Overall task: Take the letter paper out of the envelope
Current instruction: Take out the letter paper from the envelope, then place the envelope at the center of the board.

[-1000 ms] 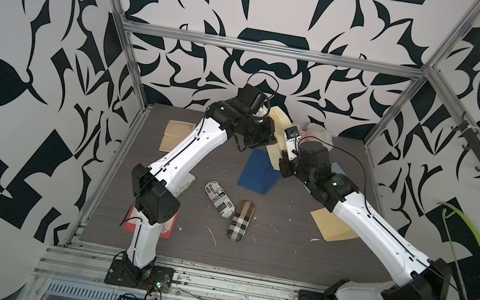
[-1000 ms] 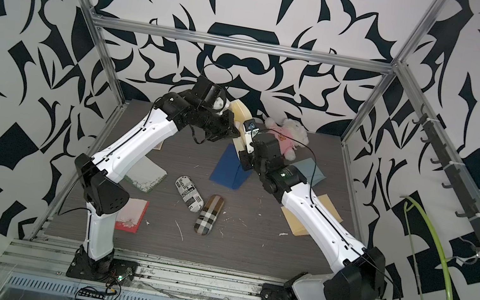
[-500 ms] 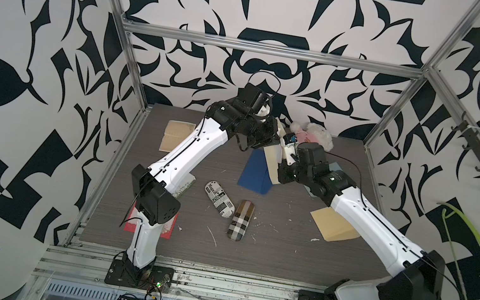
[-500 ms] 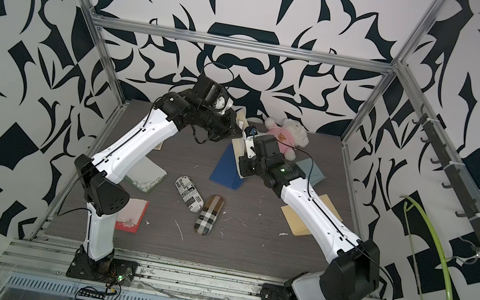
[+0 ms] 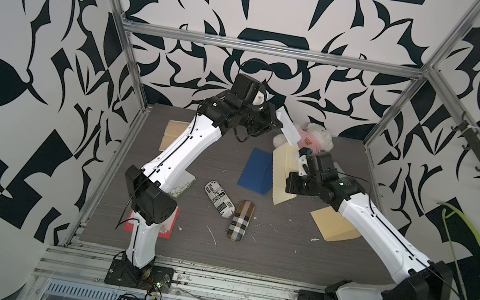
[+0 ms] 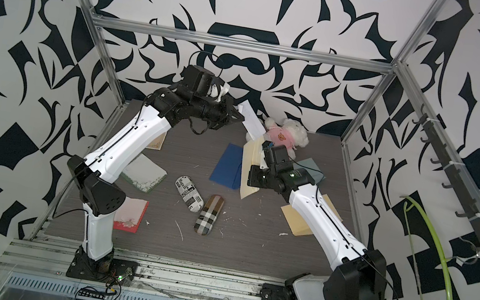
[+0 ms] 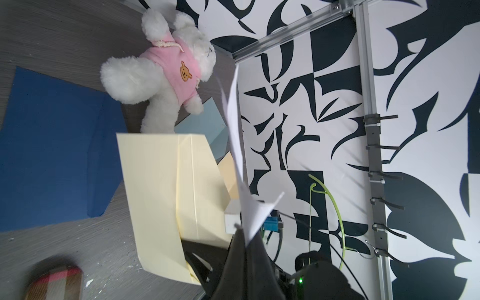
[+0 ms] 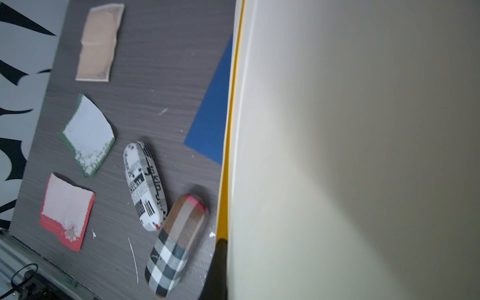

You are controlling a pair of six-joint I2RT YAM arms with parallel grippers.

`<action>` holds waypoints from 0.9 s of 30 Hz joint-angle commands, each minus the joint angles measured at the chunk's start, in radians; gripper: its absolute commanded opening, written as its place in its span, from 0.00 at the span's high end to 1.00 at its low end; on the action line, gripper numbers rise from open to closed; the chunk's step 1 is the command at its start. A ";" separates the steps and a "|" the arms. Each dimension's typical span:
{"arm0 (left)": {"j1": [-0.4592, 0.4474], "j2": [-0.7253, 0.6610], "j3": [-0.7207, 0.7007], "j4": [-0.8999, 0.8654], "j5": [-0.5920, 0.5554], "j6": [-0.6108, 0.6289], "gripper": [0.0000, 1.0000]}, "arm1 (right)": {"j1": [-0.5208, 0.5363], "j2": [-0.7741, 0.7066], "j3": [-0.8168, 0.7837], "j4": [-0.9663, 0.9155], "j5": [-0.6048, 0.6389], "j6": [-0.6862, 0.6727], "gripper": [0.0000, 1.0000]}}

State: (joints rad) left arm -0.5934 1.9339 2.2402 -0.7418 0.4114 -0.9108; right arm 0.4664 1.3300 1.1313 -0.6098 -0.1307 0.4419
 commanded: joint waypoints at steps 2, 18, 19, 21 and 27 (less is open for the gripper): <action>0.032 -0.068 -0.097 0.102 0.033 0.002 1.00 | -0.033 -0.129 -0.119 -0.023 -0.041 0.204 1.00; 0.051 -0.134 -0.306 0.167 0.097 0.025 1.00 | -0.205 -0.151 -0.580 0.312 -0.440 0.353 1.00; 0.051 -0.137 -0.316 0.166 0.099 0.028 1.00 | -0.213 -0.138 -0.579 0.305 -0.446 0.330 1.00; 0.052 -0.144 -0.335 0.171 0.102 0.031 1.00 | -0.234 -0.119 -0.582 0.299 -0.451 0.308 1.00; 0.051 -0.149 -0.349 0.167 0.100 0.036 1.00 | -0.270 -0.065 -0.572 0.276 -0.491 0.247 0.90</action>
State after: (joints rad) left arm -0.5434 1.8175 1.8992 -0.5865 0.4965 -0.8959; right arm 0.2058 1.2514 0.5430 -0.3202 -0.5835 0.7437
